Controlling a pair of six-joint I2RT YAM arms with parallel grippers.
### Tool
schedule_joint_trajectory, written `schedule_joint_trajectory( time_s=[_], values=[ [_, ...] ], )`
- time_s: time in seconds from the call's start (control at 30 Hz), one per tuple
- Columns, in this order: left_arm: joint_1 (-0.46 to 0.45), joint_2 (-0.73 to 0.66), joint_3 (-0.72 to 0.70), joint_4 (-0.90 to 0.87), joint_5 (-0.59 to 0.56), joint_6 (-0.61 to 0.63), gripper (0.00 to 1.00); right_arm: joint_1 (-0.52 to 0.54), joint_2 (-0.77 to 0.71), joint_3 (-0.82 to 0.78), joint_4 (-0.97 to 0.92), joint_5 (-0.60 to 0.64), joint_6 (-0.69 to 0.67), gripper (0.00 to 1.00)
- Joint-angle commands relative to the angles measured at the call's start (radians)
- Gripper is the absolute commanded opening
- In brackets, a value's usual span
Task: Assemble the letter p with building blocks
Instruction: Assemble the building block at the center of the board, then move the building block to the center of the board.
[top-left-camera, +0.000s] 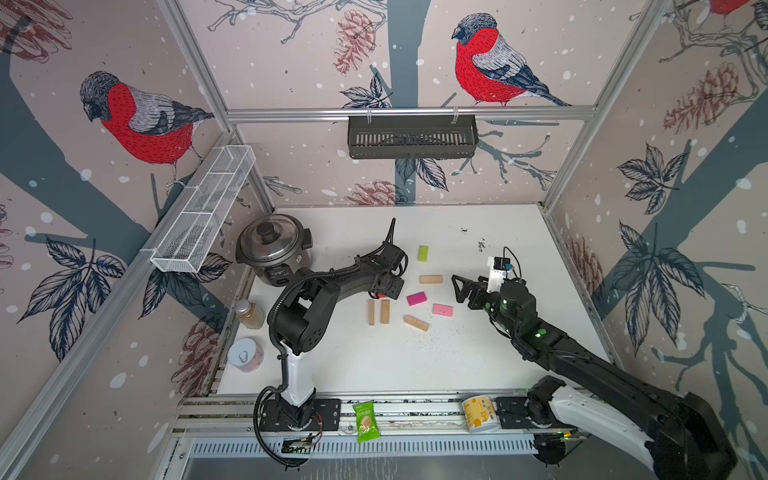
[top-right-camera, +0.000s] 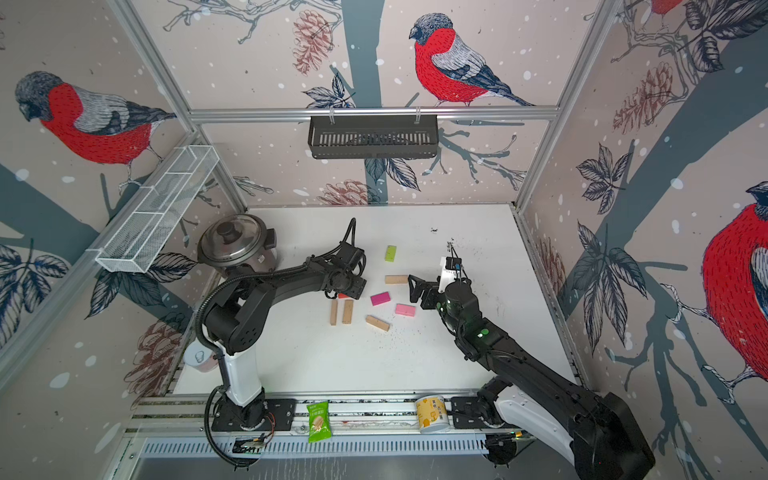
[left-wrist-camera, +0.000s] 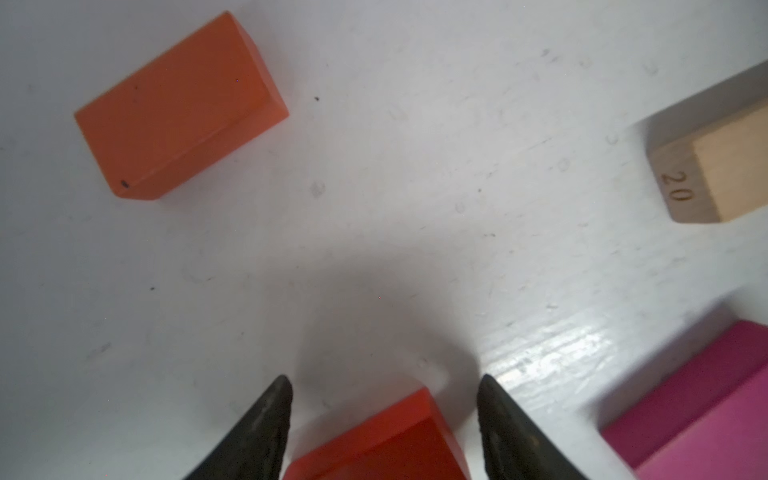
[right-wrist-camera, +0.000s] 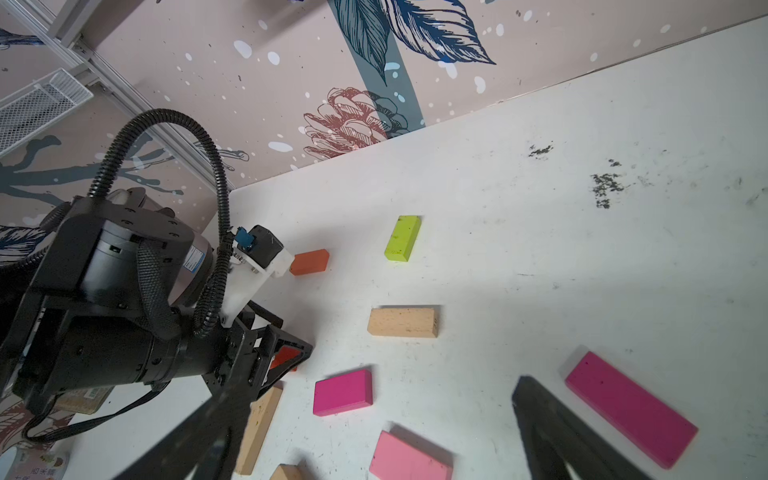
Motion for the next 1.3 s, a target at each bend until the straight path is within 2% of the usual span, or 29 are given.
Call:
schedule_joint_trajectory(
  time_s=[0.0, 0.13, 0.33, 0.4, 0.53, 0.7, 0.87, 1.0, 1.1, 1.27],
  values=[
    [-0.001, -0.009, -0.016, -0.007, 0.021, 0.020, 0.69, 0.001, -0.004, 0.008, 0.021, 0.025, -0.018, 1.00],
    [-0.001, -0.062, -0.039, 0.031, 0.056, -0.008, 0.71, 0.001, -0.008, 0.008, 0.021, 0.021, -0.019, 1.00],
    [-0.002, -0.182, -0.039, 0.024, 0.036, -0.112, 0.77, 0.001, -0.031, 0.012, 0.009, 0.011, -0.024, 1.00],
    [-0.001, -0.230, -0.054, -0.003, 0.003, -0.206, 0.80, 0.002, -0.043, 0.015, -0.001, 0.007, -0.024, 1.00],
    [-0.008, -0.339, -0.132, -0.021, 0.035, -0.387, 0.79, 0.037, -0.036, 0.031, 0.015, 0.001, -0.086, 1.00],
    [0.019, -0.600, -0.278, -0.003, 0.036, -0.502, 0.88, 0.109, 0.150, 0.195, -0.104, -0.044, -0.173, 1.00],
    [0.116, -0.849, -0.374, -0.056, 0.088, -0.518, 0.96, 0.232, 0.390, 0.413, -0.243, 0.039, -0.286, 1.00],
    [0.203, -1.026, -0.430, -0.080, 0.116, -0.527, 0.97, 0.248, 0.592, 0.559, -0.321, 0.029, -0.379, 1.00],
    [0.298, -1.080, -0.443, -0.105, 0.192, -0.510, 0.97, 0.248, 0.735, 0.677, -0.363, -0.056, -0.446, 0.96],
    [0.473, -1.049, -0.485, -0.081, 0.423, -0.482, 0.97, 0.248, 0.879, 0.815, -0.402, -0.133, -0.541, 0.91]
  ],
)
